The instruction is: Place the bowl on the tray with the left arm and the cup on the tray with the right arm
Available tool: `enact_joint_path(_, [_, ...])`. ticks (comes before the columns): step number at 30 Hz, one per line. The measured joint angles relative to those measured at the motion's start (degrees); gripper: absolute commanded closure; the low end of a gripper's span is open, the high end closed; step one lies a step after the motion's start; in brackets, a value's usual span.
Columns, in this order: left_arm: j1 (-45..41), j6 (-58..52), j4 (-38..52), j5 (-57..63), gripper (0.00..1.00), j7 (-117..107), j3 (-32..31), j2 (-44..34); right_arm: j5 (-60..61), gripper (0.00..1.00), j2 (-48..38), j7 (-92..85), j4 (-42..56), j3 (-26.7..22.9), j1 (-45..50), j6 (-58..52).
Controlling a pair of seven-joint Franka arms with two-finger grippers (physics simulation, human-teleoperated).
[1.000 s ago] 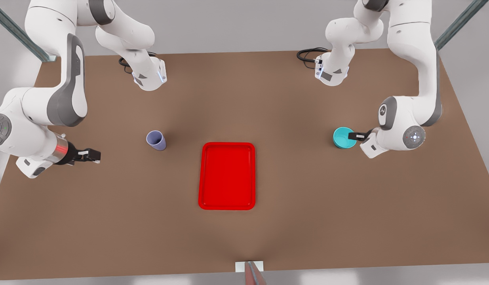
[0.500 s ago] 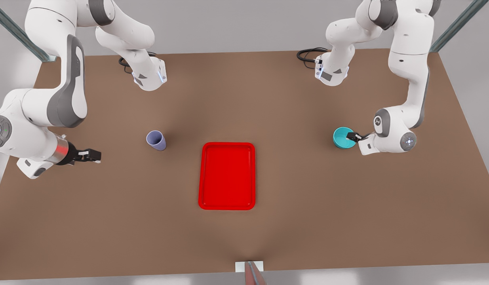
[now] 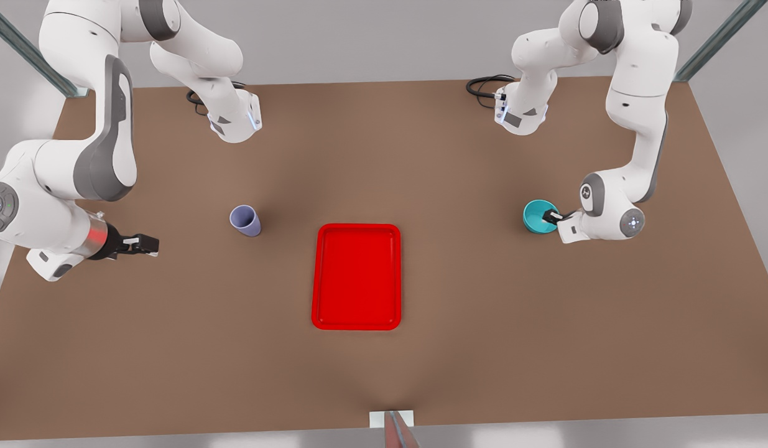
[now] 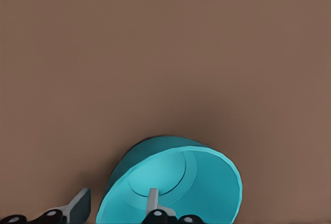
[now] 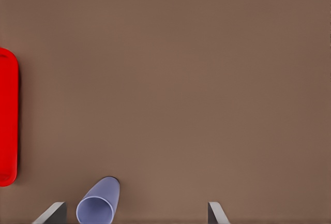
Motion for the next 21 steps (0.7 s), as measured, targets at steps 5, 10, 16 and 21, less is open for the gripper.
enact_joint_path(5, [-0.09,-0.56,0.09,-0.03,0.79,-0.33,0.00,0.06,0.00,0.00,0.00,-0.09,0.00,0.00,0.00,-0.08])
enact_joint_path(10, [-0.26,-0.72,0.34,-0.03,0.79,-0.35,0.00,0.32,0.00,0.00,0.00,-0.18,0.00,0.00,0.00,-0.09])
enact_joint_path(16, [-0.55,-3.46,3.12,1.94,0.79,-2.02,0.00,0.10,0.00,0.00,0.26,0.00,0.44,0.09,-0.18,-0.09])
enact_joint_path(21, [-12.59,-19.50,24.33,0.92,0.79,-37.33,-3.58,4.67,0.00,0.00,0.26,-0.09,0.44,0.09,-0.30,-0.09])
